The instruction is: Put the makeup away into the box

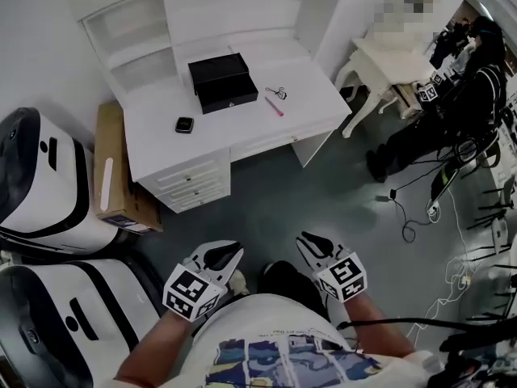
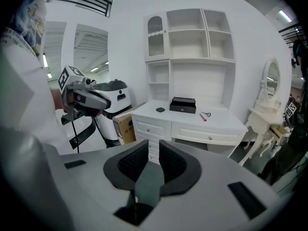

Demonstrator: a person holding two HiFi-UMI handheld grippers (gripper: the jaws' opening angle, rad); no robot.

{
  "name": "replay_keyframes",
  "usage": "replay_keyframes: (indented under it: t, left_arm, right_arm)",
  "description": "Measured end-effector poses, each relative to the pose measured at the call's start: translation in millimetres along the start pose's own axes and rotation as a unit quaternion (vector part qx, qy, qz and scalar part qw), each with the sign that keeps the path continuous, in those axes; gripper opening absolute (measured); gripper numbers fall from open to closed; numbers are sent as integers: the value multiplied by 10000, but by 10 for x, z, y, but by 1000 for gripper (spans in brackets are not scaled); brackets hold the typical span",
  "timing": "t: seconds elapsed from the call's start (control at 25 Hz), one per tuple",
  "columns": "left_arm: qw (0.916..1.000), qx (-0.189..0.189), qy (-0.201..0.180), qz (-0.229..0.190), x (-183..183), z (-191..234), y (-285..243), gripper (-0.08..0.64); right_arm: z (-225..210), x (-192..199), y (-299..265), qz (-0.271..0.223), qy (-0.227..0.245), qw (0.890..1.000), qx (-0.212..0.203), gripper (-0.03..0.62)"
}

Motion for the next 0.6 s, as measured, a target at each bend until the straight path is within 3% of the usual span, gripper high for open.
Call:
replay_keyframes:
  t: [0.36,0.6]
  left_arm:
    - [9990,-412,185,52,-153,644,-268,17]
    - [9961,-817,312,125,-511,1231,-644,17]
  right_arm:
    - [-656,-406,-698,29,46,9997,-254,81]
    - [-1301,-855,-1356,124,159,9979,-612,81]
Point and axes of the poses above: the fingertips, and each gripper's own axes: y backward along the fingers, z to its left, x out of its underside, the point moved 6 cm from there along y, backward along the fingers, and after that the axes turned 8 degrees about -y, right-handed, at the moved point
